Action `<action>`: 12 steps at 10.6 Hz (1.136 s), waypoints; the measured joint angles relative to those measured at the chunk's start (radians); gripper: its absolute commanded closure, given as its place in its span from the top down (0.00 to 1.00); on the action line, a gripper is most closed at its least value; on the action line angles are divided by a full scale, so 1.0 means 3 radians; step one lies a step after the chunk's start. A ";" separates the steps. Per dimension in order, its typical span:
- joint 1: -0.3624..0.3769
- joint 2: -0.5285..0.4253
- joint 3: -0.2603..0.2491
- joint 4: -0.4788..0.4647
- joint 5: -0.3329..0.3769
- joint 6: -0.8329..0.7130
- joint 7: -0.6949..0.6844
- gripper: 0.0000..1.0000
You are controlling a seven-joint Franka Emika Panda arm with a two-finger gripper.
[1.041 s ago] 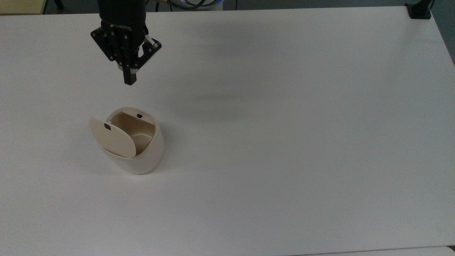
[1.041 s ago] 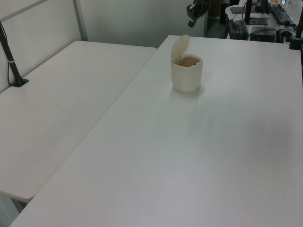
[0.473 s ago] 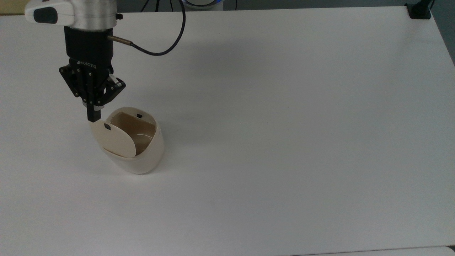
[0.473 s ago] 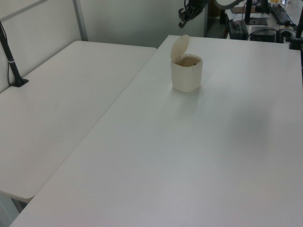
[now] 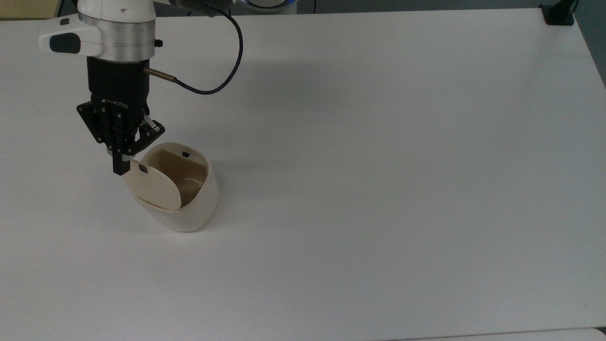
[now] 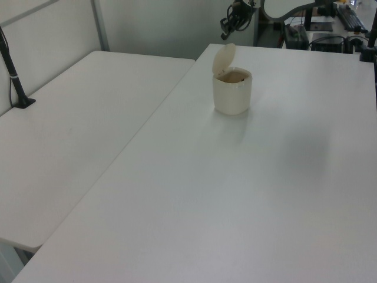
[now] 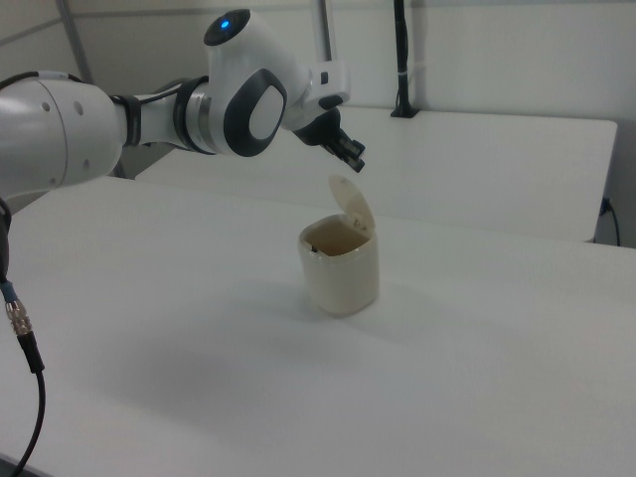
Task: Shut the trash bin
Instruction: 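Push the raised lid down over the bin opening with the gripper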
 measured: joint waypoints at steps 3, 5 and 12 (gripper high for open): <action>0.0007 0.0017 0.0001 -0.0002 -0.0010 -0.0013 -0.0108 0.00; 0.0026 0.0026 0.0003 -0.0005 -0.0011 -0.0236 -0.0236 0.00; 0.0134 0.0031 0.0045 -0.0040 -0.0011 -0.1000 -0.0597 0.00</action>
